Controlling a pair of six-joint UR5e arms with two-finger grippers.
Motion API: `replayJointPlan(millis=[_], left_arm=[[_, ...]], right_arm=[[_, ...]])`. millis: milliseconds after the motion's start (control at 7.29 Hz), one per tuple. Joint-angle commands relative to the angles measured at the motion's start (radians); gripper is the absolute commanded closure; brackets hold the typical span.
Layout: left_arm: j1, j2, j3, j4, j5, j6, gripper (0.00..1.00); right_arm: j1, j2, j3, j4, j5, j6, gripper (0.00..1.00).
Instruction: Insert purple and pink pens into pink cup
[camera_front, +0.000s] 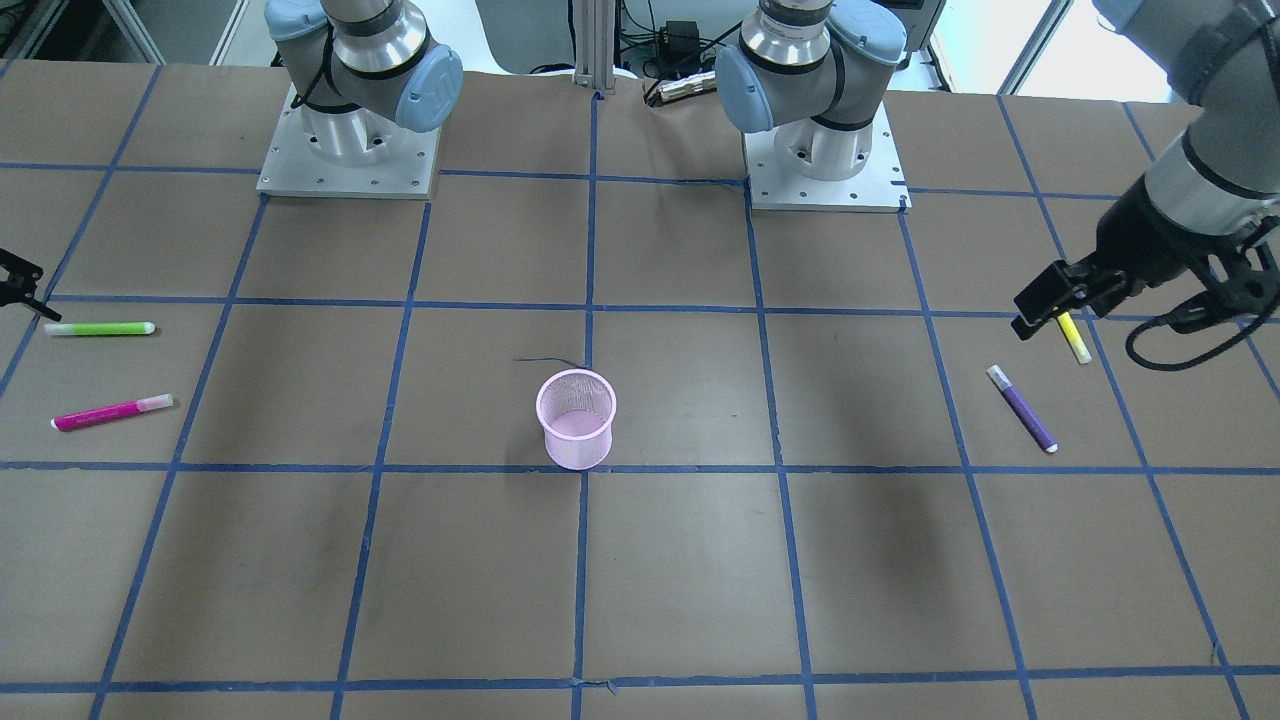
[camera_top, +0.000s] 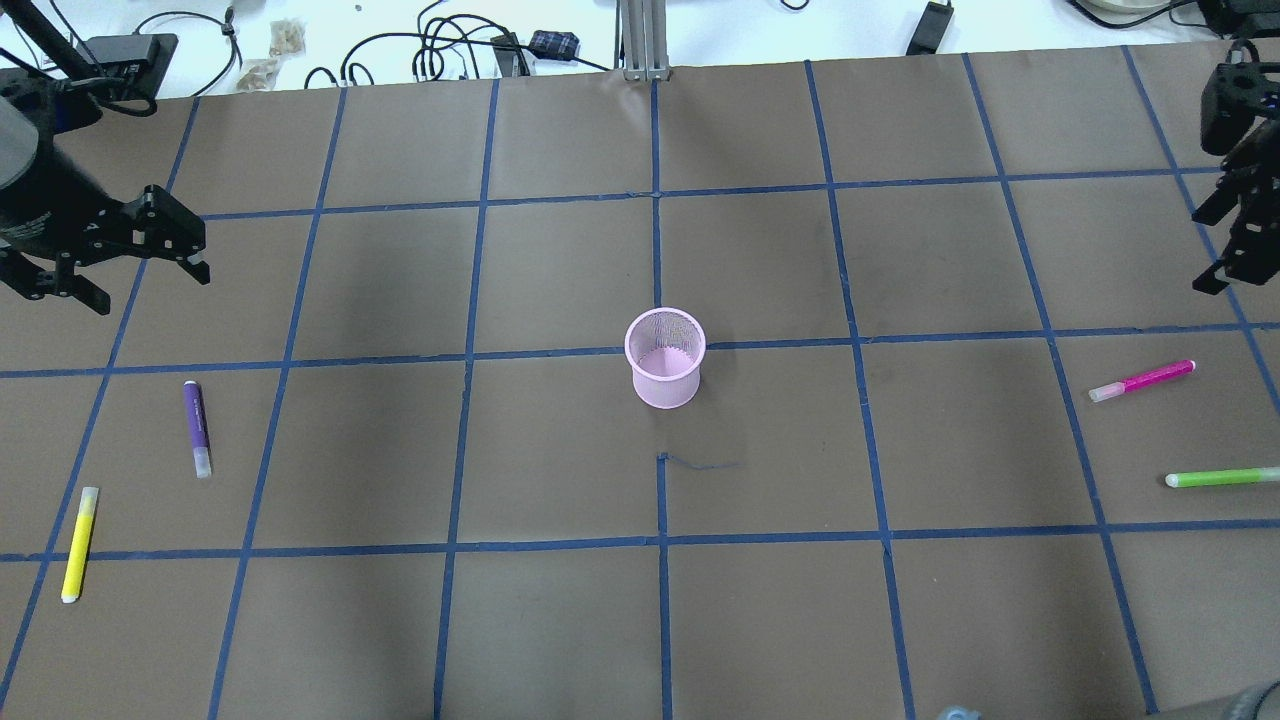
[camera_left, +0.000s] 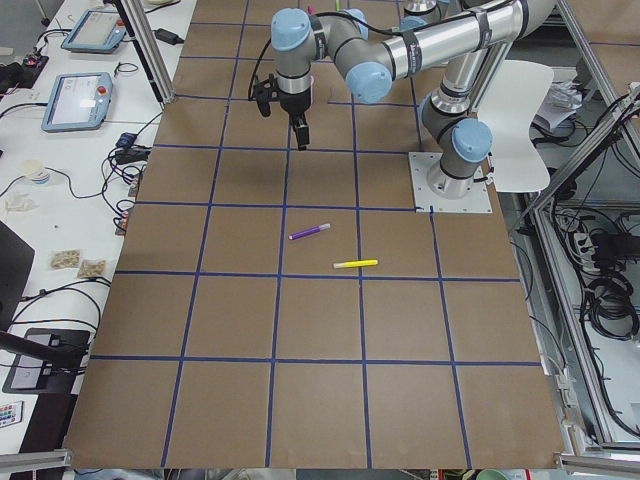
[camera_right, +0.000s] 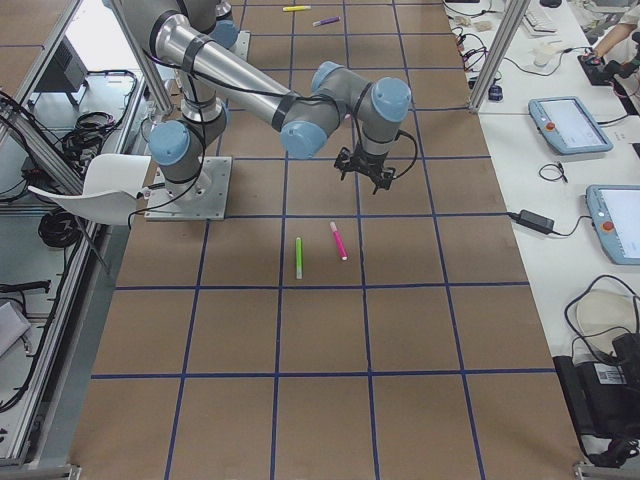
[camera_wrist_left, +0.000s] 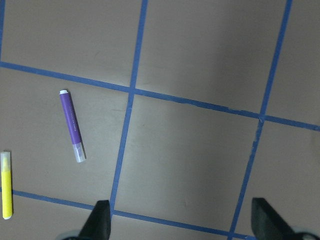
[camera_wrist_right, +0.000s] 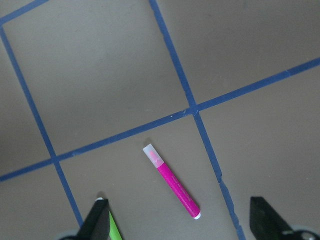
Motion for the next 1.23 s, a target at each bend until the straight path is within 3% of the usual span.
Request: replayJointPlan(millis=[0,411,685,1097], left_arm=[[0.121,-0.072,-0.063,0.093,0.003,0.002,0.0],[0.146,-0.193,-0.083,0.226,0.005,0.001,0.0],[0.146,-0.294,-0.085,0.333,0.005,-0.005,0.0],[0.159,-0.379,-0.095,0.361,0.026,-0.005,0.0]], right_arm=[[-0.053,0.0,0.049,-0.015,0.016,-0.446,0.0],[-0.119,0.123,0.05,-0.026,0.024,-0.757,0.0],[-0.125,0.203,0.05,-0.066,0.028,-0.763,0.0],[-0.128,0.276,0.058,-0.123,0.028,-0.746,0.0]])
